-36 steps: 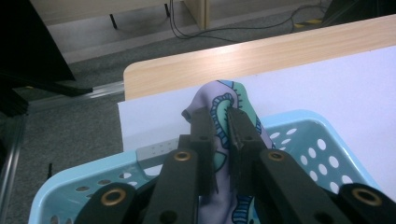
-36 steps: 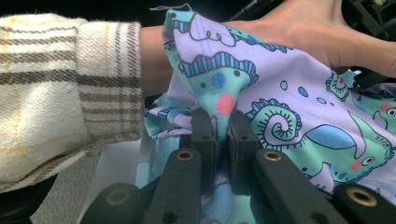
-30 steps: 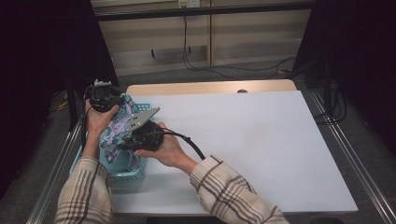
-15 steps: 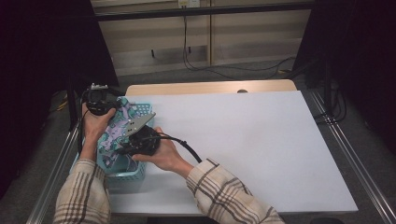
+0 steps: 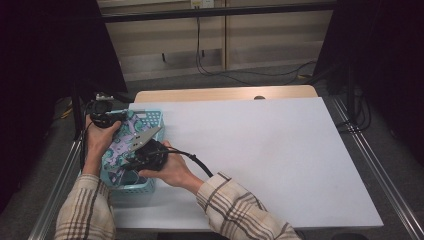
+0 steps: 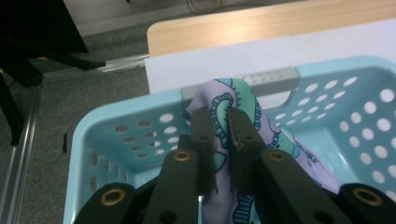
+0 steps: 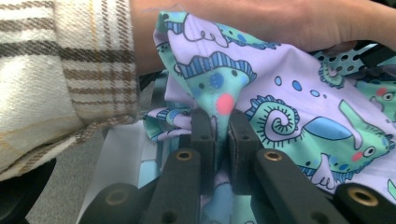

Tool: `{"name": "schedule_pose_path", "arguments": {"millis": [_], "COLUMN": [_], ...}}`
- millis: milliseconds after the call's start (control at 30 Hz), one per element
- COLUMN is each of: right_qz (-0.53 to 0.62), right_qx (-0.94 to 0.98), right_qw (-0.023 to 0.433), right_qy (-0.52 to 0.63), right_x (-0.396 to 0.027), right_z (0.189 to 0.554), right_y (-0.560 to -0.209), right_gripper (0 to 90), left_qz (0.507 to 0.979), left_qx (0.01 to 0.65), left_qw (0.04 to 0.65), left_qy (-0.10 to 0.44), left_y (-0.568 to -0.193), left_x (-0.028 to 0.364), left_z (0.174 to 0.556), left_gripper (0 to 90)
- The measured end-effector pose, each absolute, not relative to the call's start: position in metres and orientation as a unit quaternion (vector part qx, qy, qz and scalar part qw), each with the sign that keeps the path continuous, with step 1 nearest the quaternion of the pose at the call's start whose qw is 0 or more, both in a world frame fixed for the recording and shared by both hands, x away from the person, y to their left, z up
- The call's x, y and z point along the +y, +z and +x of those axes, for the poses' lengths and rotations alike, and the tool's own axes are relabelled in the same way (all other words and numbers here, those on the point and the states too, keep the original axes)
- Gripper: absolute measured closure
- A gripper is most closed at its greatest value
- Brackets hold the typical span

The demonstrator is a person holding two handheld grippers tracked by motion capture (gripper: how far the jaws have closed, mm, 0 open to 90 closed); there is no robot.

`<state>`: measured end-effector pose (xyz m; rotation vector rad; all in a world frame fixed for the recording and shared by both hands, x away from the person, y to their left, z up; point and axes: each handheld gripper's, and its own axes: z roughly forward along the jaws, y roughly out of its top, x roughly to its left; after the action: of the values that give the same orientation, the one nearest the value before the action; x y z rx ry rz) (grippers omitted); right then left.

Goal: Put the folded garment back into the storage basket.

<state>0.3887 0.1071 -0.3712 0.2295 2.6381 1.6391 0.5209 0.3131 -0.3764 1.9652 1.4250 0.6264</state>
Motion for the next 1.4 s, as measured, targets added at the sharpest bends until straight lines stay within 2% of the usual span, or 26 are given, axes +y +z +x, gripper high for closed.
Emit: {"name": "schedule_pose_path", "arguments": {"millis": [533,933,1200,1333,1400], "right_qz": [0.074,0.077,0.079,0.081,0.081], "right_qx": [0.847,0.852,0.857,0.859,0.859], "right_qw": [0.003,0.006,0.005,0.010,0.006], "right_qy": [0.527,0.517,0.509,0.506,0.506], "right_x": [0.118,0.128,0.132,0.133,0.134], "right_z": [0.387,0.390,0.391,0.391,0.392], "right_y": [-0.379,-0.384,-0.389,-0.391,-0.392], "right_gripper": [83.7,83.6,82.7,80.8,78.7], "left_qz": [0.745,0.743,0.736,0.740,0.737], "left_qx": [0.556,0.561,0.564,0.564,0.566], "left_qw": [0.284,0.284,0.286,0.282,0.279], "left_qy": [0.236,0.228,0.241,0.232,0.240], "left_y": [-0.388,-0.395,-0.397,-0.396,-0.393], "left_x": [0.324,0.329,0.332,0.334,0.336], "left_z": [0.519,0.523,0.524,0.523,0.523], "left_gripper": [81.8,81.4,80.3,76.1,69.7]}}
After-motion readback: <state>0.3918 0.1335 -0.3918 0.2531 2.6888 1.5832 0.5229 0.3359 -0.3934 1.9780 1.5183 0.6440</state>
